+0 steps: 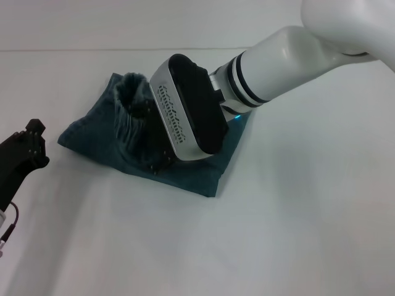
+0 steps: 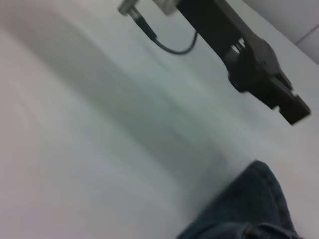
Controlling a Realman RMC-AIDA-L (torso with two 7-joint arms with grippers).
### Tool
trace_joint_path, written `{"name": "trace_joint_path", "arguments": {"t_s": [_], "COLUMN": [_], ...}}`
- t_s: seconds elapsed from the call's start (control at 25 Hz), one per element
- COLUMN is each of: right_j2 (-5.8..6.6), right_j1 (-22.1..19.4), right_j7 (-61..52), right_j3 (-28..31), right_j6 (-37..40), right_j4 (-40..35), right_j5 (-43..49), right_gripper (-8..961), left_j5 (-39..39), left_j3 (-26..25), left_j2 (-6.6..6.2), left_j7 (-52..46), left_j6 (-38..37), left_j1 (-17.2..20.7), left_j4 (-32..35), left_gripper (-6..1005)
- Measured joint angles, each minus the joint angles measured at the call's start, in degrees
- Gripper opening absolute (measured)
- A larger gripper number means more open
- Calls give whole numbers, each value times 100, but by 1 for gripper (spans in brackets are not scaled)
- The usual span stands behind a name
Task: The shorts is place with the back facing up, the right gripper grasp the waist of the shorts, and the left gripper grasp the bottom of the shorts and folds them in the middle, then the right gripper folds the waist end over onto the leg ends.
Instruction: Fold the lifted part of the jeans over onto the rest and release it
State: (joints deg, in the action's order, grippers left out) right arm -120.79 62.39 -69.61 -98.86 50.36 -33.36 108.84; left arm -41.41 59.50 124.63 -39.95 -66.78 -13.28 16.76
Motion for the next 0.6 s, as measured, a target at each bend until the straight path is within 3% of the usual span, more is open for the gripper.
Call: {"name": "trace_joint_path", "arguments": {"t_s": [0.2, 0.48, 0.6], "right_j2": [-4, 29, 40], "right_j1": [-192, -997, -1163], "right_j7": [-473, -1003, -1125], "right_j3": [-125, -264, -262], "right_j6": [-66, -15, 19], "right_j4": [-462, -1984, -2271], "right_j5": [487, 861, 906], "right_gripper": [917, 916, 915], "left_j5": [-85, -144, -147], "left_j3": [-28, -51, -53], "left_j2": [0, 0, 0], "left_j7": [2, 4, 4], "left_j6": [-71, -66, -63], "left_j1": [7, -45, -62], "left_j4": [-6, -4, 17], "left_gripper": [121, 128, 132]}}
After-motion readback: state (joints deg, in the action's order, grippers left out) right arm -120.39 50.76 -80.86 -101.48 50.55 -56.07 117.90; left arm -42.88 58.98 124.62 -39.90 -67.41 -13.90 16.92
